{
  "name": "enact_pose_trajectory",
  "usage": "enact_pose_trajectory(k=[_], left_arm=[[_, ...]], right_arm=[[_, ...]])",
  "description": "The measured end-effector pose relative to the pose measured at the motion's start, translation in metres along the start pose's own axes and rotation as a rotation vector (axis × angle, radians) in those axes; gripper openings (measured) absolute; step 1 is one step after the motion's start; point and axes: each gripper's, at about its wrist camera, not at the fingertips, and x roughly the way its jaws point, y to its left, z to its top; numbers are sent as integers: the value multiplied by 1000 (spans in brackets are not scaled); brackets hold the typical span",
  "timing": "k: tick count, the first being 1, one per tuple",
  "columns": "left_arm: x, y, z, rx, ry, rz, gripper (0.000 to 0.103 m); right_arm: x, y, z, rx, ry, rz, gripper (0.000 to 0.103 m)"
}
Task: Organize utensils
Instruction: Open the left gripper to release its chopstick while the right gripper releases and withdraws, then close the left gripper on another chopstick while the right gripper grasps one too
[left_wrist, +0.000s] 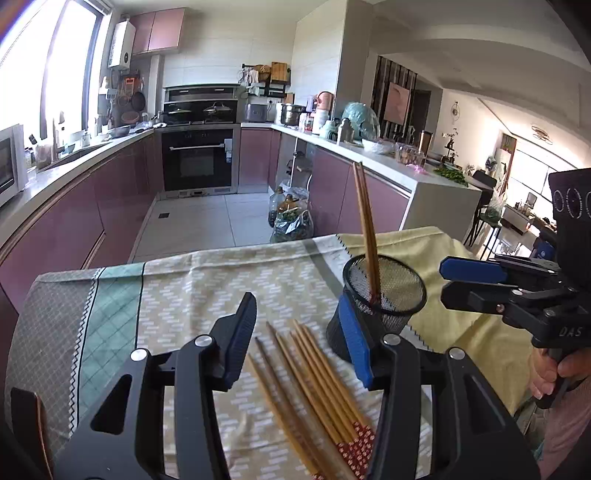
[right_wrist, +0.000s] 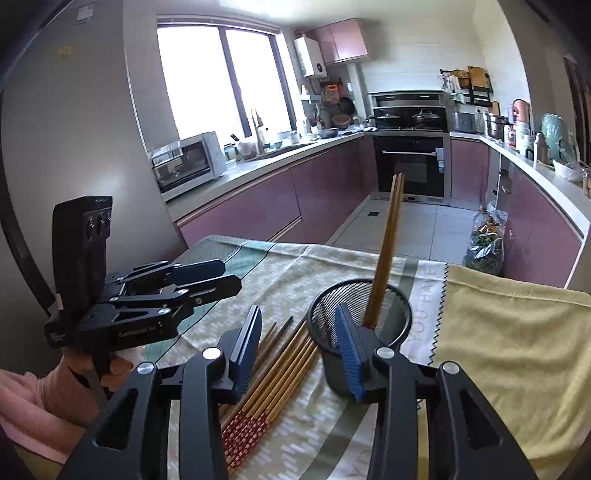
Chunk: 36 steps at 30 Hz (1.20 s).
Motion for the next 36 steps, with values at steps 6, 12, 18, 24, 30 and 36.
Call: enact_pose_trajectory(k=[6,12,18,24,30,36], left_arm=[[5,11,-40,-3,95,21,46],[14,18,-74,-10,181,41,46],[22,19,-89,-31,232,40,46],[25,14,-96,-23,257,35,46],[30,8,-98,0,272,36,44],[34,7,-100,9,290,26,40]], right_arm=[[35,16,-32,9,131,21,39],[65,18,-59,42,226,-7,39],[73,16,-73,66,264,-38,39],[74,17,-79,74,274,-56,38],[80,17,-79,62,292,-83,37],[82,19,-79,51,298,-100,34]])
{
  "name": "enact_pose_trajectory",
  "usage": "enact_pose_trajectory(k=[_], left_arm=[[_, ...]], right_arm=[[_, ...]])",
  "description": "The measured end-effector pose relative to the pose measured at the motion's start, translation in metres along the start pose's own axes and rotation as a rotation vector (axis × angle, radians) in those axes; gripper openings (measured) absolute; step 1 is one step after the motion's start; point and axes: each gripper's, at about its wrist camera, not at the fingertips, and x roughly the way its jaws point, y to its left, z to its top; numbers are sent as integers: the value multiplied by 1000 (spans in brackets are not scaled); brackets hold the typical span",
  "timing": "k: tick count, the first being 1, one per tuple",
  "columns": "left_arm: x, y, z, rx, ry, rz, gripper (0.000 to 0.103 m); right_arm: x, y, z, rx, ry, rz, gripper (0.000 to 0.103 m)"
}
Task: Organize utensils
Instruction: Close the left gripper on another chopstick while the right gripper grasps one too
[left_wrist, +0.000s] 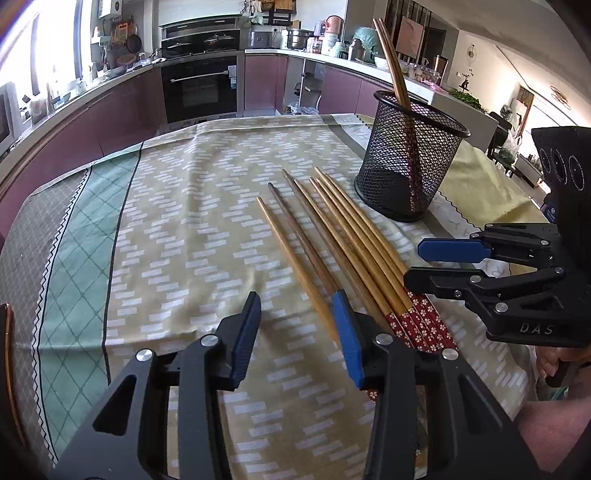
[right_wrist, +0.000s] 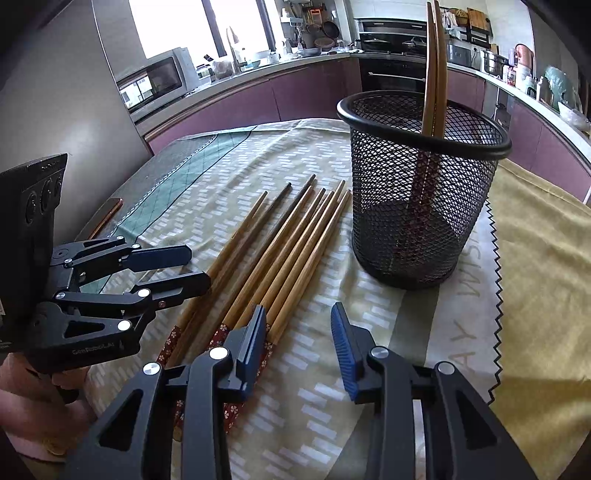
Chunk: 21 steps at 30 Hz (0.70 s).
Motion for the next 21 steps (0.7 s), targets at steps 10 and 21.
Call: enact_pose_trajectory(k=[10,21], left_arm=[[1,-1,1,14,15,-7,31],[8,4,9,-11,40,2,31]], right_arm=[[-1,-3,-1,-5,17,-28,34],[12,7,8,-51,21,-87,31]])
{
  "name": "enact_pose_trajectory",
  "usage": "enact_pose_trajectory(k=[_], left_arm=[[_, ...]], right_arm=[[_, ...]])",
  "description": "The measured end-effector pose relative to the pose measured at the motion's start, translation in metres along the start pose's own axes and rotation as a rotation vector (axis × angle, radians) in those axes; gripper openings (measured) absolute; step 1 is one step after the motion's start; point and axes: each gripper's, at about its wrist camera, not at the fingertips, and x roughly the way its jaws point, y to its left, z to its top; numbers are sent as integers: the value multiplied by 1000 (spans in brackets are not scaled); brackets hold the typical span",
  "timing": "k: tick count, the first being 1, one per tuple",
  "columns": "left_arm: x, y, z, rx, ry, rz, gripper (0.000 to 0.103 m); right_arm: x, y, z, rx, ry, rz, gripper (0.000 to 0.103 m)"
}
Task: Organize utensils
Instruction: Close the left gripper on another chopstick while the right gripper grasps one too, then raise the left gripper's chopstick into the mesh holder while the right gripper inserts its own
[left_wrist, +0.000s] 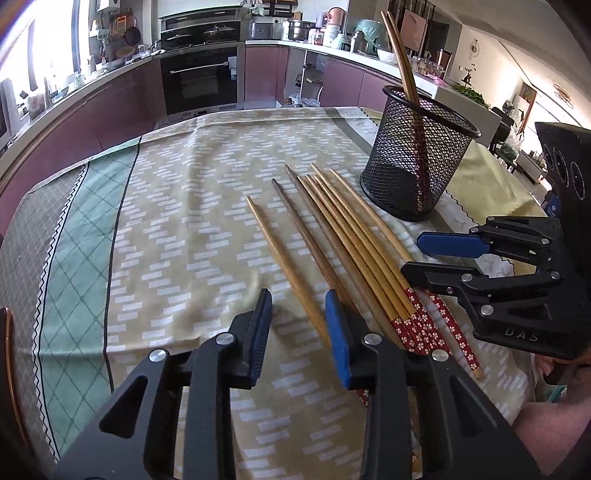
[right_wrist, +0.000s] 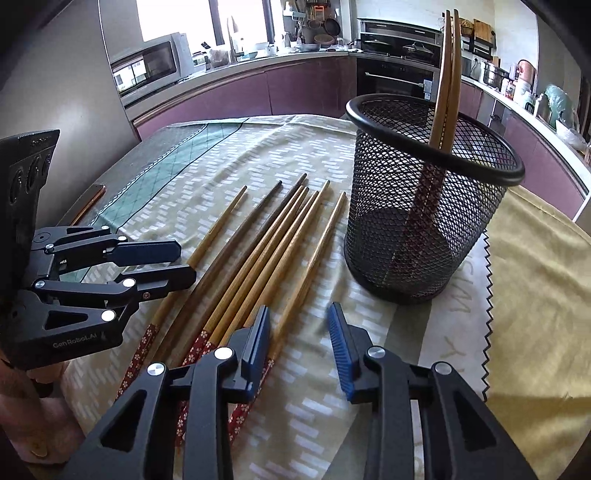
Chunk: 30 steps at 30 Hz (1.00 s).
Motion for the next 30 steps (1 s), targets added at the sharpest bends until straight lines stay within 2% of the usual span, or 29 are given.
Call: enact_pose_trajectory(k=[6,10,14,19,26,30], left_arm=[[7,0,8,-6,3,23,28],[9,2,11,-33,3,30,15],[8,6,10,-67,0,25,11],[6,9,9,-92,-7,23,8],[-10,7,9,-84,-39,3,8],[-23,4,11,-76,-65,-29,8]], right_arm=[[6,-3,7,25,-14,-11,24],[7,-9,8,70,-22,9,12],[6,-18,7,122,-27,44,7],[1,-24,6,159,-38,70,6],[-17,-25,6,148,-82,114,6],[-30,-25,5,147,-109,146,6]])
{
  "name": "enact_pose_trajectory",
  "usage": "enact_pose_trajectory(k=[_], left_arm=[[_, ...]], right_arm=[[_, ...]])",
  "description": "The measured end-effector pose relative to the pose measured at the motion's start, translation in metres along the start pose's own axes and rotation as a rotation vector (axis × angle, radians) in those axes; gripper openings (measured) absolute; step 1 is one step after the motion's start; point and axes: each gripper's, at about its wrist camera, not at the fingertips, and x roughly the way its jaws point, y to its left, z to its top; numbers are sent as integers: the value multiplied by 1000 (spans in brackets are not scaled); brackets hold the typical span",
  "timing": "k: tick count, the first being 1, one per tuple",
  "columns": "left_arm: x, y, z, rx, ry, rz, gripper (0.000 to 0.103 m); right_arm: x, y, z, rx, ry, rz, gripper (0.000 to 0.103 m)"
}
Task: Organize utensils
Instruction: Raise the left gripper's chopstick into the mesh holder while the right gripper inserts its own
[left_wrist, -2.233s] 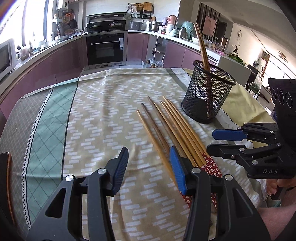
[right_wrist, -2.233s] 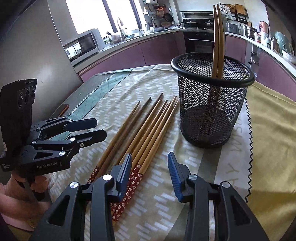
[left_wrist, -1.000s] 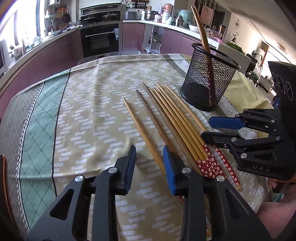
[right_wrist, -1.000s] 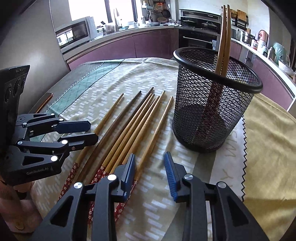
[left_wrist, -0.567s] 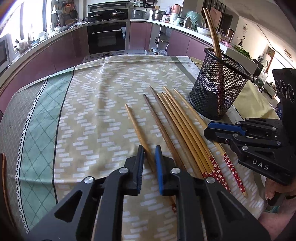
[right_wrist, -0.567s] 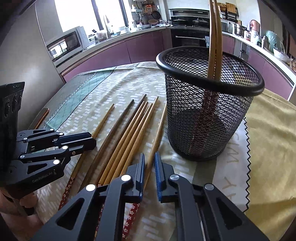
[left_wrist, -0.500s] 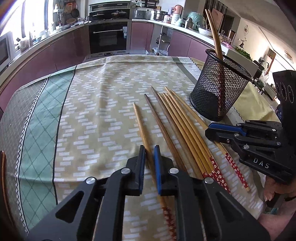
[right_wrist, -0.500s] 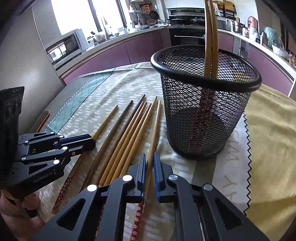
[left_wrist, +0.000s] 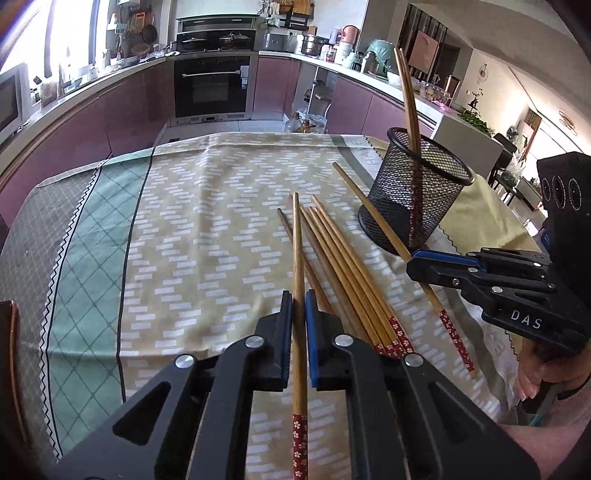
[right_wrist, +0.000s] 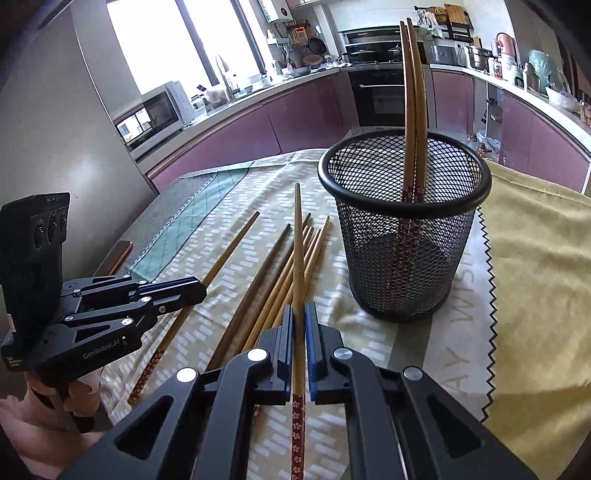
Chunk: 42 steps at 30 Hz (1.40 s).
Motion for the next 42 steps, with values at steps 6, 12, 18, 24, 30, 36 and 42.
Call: enact_pose_trajectory(k=[6,12,18,24,30,36,42], left_arm=[[-24,-9,10,17,-46,-65,8],[-44,-15,18,15,-76,-156,8],[-68,-18,27,12,-127,-211,8],[-86,-22,38,21,-174,-248,8],[-97,-28,54,24,-231,-267,8],[-104,-38,79,33,-293,-291,8],[-112,-51,108,53,-347,-312,8]], right_arm=[[-21,2,3,-3,-54,58,6],[-40,-3,8,5,-102,81,6],[-57,-9,14,12,-156,89,6],[-73,-9,21,3,-214,93,6],[-87,-10,35,-16,-267,87,6],[-109,-14,52,-38,-325,66,6],[-126,-19,70,-59,-378,33,6]])
